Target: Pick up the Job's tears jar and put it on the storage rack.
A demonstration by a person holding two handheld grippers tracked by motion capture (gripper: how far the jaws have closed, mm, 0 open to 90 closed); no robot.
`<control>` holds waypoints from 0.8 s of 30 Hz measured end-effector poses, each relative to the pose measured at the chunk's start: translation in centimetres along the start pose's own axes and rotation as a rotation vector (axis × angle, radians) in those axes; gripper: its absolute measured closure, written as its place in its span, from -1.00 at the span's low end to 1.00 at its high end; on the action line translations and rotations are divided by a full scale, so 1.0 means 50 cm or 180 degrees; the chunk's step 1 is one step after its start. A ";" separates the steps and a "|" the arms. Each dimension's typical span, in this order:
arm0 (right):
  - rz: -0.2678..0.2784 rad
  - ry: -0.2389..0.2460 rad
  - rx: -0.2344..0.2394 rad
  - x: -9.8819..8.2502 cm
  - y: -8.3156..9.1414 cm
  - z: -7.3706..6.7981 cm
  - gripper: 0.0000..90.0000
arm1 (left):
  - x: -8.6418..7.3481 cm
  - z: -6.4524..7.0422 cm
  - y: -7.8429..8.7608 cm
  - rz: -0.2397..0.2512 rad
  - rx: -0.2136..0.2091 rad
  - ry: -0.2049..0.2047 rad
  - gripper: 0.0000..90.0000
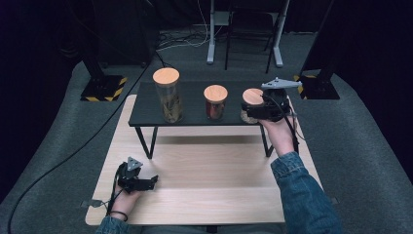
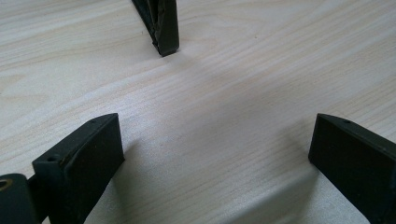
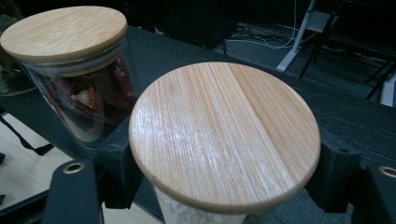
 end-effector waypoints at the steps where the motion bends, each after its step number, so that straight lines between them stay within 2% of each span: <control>1: 0.0006 0.0006 -0.0001 0.000 0.001 0.000 -0.45 | 0.000 0.000 0.000 -0.0001 0.0000 -0.0002 -0.94; 9: 0.0086 -0.0051 -0.0002 0.003 0.014 0.000 -0.57 | 0.000 0.000 0.000 0.0001 0.0002 0.0000 -0.94; 24: 0.0146 -0.0007 0.0038 0.008 0.060 -0.010 -0.69 | 0.000 0.000 0.000 0.0000 0.0004 -0.0001 -0.94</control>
Point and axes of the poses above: each handheld gripper's, and its own axes: y roughly backward along the jaws, x roughly out of its top, z roughly to its right, the point moved 2 cm from there along -y, roughly forward along the jaws, and after that the axes turned 15 degrees about z, right-handed, at the moved point
